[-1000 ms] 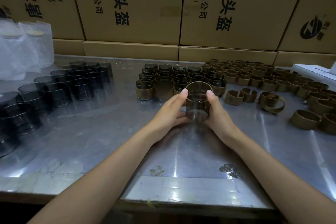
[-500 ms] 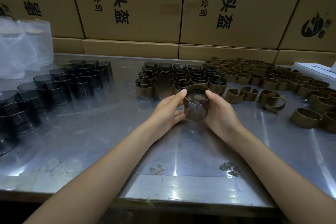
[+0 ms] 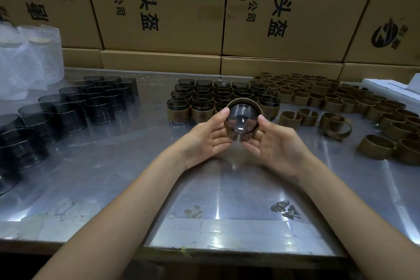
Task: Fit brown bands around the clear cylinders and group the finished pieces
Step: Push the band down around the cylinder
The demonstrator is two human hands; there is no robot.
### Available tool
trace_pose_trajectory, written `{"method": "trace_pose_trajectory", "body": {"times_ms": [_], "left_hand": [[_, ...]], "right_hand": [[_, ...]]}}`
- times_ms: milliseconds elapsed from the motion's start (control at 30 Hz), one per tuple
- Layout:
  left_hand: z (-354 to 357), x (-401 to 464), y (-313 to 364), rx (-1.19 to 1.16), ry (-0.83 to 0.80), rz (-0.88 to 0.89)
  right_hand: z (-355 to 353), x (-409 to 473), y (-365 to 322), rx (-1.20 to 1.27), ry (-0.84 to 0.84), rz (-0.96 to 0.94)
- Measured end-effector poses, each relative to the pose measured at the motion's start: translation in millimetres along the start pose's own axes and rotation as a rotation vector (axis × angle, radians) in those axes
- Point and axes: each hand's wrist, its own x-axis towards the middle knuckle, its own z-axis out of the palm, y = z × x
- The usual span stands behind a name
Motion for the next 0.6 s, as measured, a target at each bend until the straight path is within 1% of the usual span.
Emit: {"method": "trace_pose_trajectory", "body": {"times_ms": [100,300,600], "left_hand": [[0.3,-2.1,-0.7,-0.042,-0.041,0.019],[-0.1,-1.5,-5.1,-0.044,-0.205,0.077],[1.3,-5.2,-4.4,-0.05,-0.251,0.099]], "right_hand": [[-1.7,0.2,1.9,-0.025,-0.06,-0.01],[-3.8,-0.9,3.7,-0.019,-0.131,-0.065],[-1.6,-2.6,1.5,-0.023,-0.208,-0.054]]}}
